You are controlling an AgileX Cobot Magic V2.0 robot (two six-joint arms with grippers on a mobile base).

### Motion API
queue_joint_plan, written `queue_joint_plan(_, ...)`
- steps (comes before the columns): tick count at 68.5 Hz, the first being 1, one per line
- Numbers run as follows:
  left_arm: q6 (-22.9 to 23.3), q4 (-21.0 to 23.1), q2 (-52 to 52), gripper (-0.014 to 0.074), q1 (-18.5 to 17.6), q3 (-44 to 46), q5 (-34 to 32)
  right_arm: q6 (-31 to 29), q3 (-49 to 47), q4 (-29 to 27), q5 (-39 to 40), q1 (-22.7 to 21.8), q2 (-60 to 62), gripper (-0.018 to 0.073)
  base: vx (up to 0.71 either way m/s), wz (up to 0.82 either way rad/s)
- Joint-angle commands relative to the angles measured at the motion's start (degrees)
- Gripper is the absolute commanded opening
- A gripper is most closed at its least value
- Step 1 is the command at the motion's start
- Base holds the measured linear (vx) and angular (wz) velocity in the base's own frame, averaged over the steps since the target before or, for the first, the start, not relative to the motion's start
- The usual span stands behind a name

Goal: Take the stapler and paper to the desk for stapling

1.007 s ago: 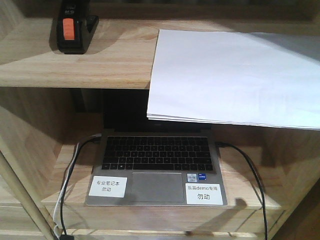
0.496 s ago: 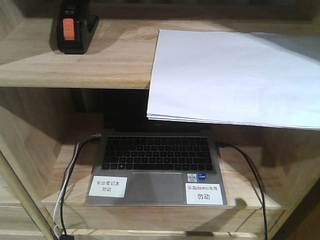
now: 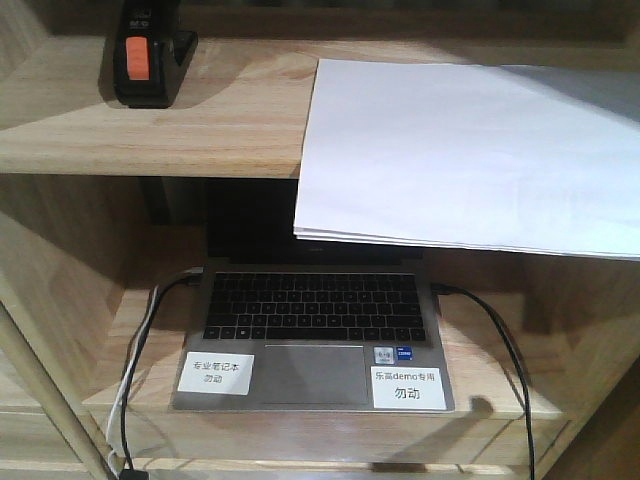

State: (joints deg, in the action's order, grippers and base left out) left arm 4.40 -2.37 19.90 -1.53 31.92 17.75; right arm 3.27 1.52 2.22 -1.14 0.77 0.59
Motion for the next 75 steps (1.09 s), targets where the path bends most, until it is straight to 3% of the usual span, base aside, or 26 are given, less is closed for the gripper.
queue_joint_plan(1,0.4,0.4,0.9,-0.0001,-0.1,2.0,-4.1,-0.5,0.3,0.0,4.5,-0.2,0.6,-0.0010,0.00,0.00)
queue_joint_plan(15,0.5,0.4,0.9,0.0029,-0.1,2.0,-5.0,-0.5,0.3,0.0,4.5,-0.2,0.6,-0.0010,0.00,0.00)
queue_joint_plan(26,0.5,0.4,0.9,0.0102,-0.1,2.0,-5.0,-0.5,0.3,0.0,4.5,-0.2,0.6,-0.0010,0.00,0.00)
queue_joint_plan(51,0.4,0.4,0.9,0.0447,-0.1,2.0,-5.2,-0.5,0.3,0.0,4.5,-0.2,0.6,-0.0010,0.00,0.00)
queue_joint_plan(75,0.4,0.4,0.9,0.0468,-0.1,2.0,-6.0,-0.5,0.3,0.0,4.5,-0.2,0.6,-0.0010,0.00,0.00)
